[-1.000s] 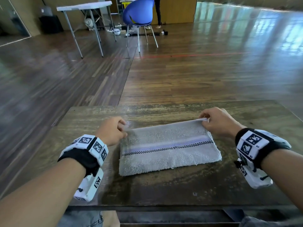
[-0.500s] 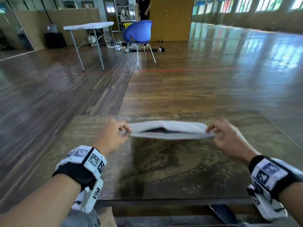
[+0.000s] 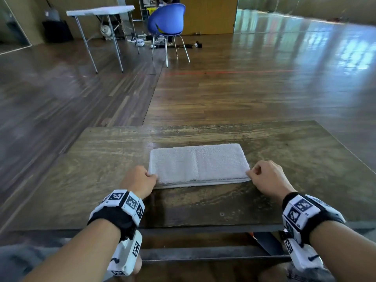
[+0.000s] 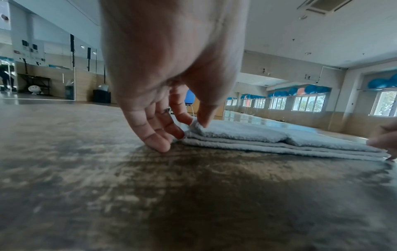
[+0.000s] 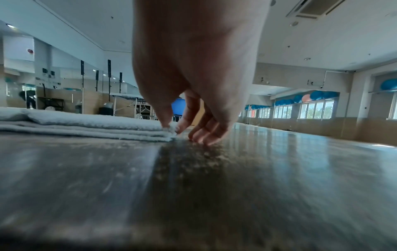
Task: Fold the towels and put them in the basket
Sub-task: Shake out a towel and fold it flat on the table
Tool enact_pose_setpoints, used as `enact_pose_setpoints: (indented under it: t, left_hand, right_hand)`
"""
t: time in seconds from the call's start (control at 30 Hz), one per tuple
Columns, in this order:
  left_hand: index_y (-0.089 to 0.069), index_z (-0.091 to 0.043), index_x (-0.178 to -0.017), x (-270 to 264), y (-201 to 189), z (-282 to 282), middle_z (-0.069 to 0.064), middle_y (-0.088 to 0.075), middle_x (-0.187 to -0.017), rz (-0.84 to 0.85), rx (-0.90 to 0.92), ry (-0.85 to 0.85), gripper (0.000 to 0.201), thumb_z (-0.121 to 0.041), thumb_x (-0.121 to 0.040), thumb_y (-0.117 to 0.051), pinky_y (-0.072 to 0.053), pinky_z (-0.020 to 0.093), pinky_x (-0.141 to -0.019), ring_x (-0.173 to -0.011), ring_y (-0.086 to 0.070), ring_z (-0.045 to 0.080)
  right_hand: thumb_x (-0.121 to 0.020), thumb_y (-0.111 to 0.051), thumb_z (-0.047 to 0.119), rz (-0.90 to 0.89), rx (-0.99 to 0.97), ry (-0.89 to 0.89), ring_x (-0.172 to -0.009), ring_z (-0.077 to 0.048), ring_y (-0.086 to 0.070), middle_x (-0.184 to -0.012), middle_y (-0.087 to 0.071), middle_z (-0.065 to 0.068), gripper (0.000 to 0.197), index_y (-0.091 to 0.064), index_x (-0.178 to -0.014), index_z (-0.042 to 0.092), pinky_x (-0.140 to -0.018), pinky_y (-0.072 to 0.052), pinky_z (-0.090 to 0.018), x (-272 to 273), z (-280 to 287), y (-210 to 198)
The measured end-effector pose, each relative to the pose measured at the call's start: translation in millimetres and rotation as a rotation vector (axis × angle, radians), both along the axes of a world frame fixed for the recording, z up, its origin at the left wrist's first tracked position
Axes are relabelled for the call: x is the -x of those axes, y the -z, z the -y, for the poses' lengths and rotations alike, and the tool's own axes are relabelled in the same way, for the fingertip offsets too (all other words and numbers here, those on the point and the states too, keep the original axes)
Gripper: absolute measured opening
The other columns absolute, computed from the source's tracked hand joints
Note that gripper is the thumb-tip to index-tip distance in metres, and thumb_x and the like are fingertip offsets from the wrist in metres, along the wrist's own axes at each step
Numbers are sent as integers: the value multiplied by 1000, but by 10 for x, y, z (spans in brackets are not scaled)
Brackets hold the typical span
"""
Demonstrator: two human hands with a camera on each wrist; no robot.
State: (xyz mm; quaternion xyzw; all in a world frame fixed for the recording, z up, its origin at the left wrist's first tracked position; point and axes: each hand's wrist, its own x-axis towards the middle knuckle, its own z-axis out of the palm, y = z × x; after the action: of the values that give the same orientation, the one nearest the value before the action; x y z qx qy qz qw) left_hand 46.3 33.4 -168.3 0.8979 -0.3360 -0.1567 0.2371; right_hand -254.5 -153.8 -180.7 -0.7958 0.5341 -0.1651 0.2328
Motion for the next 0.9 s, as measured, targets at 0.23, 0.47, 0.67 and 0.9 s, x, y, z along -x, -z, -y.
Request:
enact_pose_setpoints:
  t: [0.23,0.47,0.67,0.9]
  left_hand:
    - [-41,-13,-43,-63,-150,-26,3,-35,-41,42,70,-23,43,-13,-81,-64,-34,30,-51,-43,-37,19]
    - [-59,-21,-89,-9,-37,-26,-7,-56,-82,121,73,45,18,-23,-80,-75,-38,20,-59,-71,-51,11]
    - [-66,-34,-103,171,-29,76,-17,-52,-103,262,142,519,19,-35,-86,-73,-34,20,-75,-100,-46,7]
    - [-69,-24,-85,214,-10,131,-12,-59,-88,212,190,524,3,-25,-88,-70,-39,22,-72,-86,-51,8]
  right_hand:
    - [-74,-63,34,37,-48,69,-72,-20,-61,-74,-66,3,22,-58,-63,15,-62,-51,-35,13,65,-242]
    - [-78,-61,41,-242,66,-43,-85,-15,-53,-92,-55,13,18,-51,-83,28,-65,-42,-34,39,-43,-205]
    - [-91,-63,42,-149,295,-438,-108,-9,-46,-107,-52,16,18,-64,-107,34,-95,-40,-31,-125,-224,-121]
    - [-100,-55,39,-105,191,-405,-102,-18,-53,-104,-58,10,7,-59,-102,33,-91,-40,-32,-197,-287,-128]
